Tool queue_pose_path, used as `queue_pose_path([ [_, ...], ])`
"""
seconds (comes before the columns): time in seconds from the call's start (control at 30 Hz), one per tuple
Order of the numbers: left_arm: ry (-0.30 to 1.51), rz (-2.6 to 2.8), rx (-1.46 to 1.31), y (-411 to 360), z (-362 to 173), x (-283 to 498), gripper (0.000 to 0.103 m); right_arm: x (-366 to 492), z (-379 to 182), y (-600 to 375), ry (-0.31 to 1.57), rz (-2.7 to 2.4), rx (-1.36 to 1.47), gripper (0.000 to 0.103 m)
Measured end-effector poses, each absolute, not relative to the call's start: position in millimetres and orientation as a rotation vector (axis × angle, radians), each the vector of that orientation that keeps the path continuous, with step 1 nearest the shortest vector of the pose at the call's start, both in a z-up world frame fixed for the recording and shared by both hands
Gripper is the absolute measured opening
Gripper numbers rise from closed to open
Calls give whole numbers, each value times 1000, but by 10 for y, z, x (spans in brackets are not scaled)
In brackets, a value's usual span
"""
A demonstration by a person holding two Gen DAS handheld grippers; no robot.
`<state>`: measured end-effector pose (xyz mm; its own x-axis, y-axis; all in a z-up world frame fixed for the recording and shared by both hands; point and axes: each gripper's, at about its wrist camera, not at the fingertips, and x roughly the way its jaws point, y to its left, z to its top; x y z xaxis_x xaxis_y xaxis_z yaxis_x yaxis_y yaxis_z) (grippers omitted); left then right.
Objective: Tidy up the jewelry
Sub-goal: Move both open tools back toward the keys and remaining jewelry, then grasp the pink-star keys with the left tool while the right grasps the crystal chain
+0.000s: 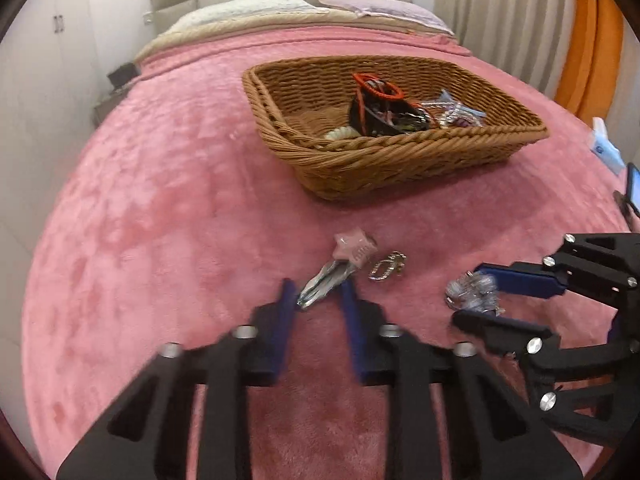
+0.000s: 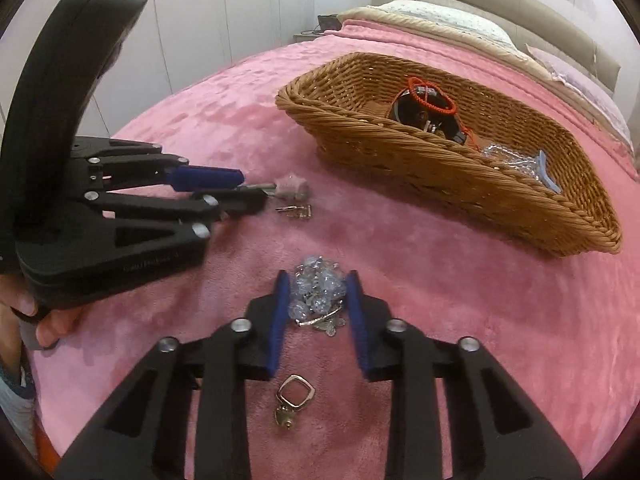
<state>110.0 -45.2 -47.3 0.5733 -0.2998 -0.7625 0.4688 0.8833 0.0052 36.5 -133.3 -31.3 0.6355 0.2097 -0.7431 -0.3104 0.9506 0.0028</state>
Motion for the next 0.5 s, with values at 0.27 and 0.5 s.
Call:
queue_pose_path([
  [0.27, 910, -356, 3, -167, -414, 963, 0, 406, -253, -1751, 818, 164, 11, 12],
  [0.5, 928, -334, -61, -150, -441, 724, 0, 424, -274, -1996, 853, 131, 23, 12],
])
